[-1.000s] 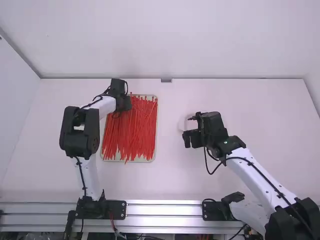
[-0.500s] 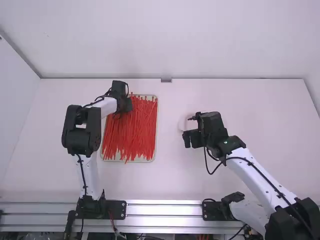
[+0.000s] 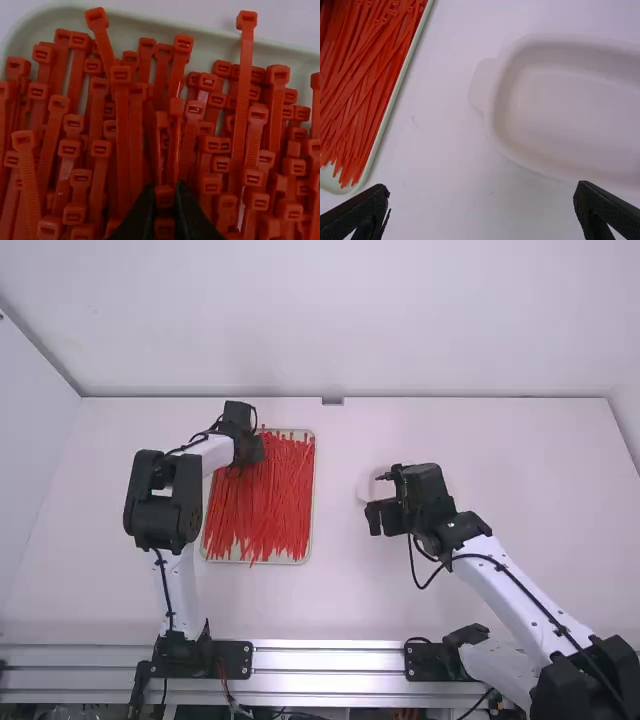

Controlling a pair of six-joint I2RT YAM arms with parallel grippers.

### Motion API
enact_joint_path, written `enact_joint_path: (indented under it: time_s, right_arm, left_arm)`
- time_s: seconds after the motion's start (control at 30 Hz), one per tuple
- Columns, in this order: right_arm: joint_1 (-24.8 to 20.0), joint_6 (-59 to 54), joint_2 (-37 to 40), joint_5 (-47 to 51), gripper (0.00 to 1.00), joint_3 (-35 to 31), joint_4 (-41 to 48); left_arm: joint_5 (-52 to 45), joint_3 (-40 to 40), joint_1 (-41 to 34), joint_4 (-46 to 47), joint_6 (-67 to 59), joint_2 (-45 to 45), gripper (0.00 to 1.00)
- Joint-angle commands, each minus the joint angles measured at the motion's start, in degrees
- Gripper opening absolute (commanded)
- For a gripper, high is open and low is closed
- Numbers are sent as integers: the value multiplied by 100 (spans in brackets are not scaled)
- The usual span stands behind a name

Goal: Fasten the cable tie

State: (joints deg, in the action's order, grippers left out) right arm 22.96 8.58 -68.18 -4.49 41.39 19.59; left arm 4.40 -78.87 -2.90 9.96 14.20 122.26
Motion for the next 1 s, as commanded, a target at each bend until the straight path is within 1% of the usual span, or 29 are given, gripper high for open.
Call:
enact_joint_path:
  time_s: [0.0, 0.1, 0.17, 0.23, 0.27, 0.33, 0.47, 0.9, 0.97]
  right_arm:
    - [-22, -4, 68, 31, 100, 173, -9]
    - [-20, -7, 68, 26, 99, 173, -7]
    - [-20, -2, 68, 28, 99, 173, -9]
    - [-20, -4, 68, 26, 100, 173, -13]
    - [-22, -4, 68, 26, 99, 173, -22]
    - [-22, -7, 68, 26, 99, 173, -26]
    - [-13, -7, 68, 31, 99, 173, -24]
    - [-22, -2, 68, 26, 99, 173, 17]
    - [-15, 2, 68, 26, 99, 173, 20]
  left_arm:
    - [105, -101, 46, 26, 55, -63, 7]
    - [105, -101, 66, 35, 57, -203, 7]
    - [105, -101, 63, 92, 52, -398, 11]
    - [105, -101, 66, 133, 52, -481, 12]
    - [105, -101, 63, 166, 48, -557, 11]
    - [105, -101, 61, 199, 35, -651, 6]
    - [105, -101, 63, 293, 35, -752, 2]
    - [63, -101, 63, 457, 55, -789, 3]
    - [61, -101, 66, 459, 50, -789, 5]
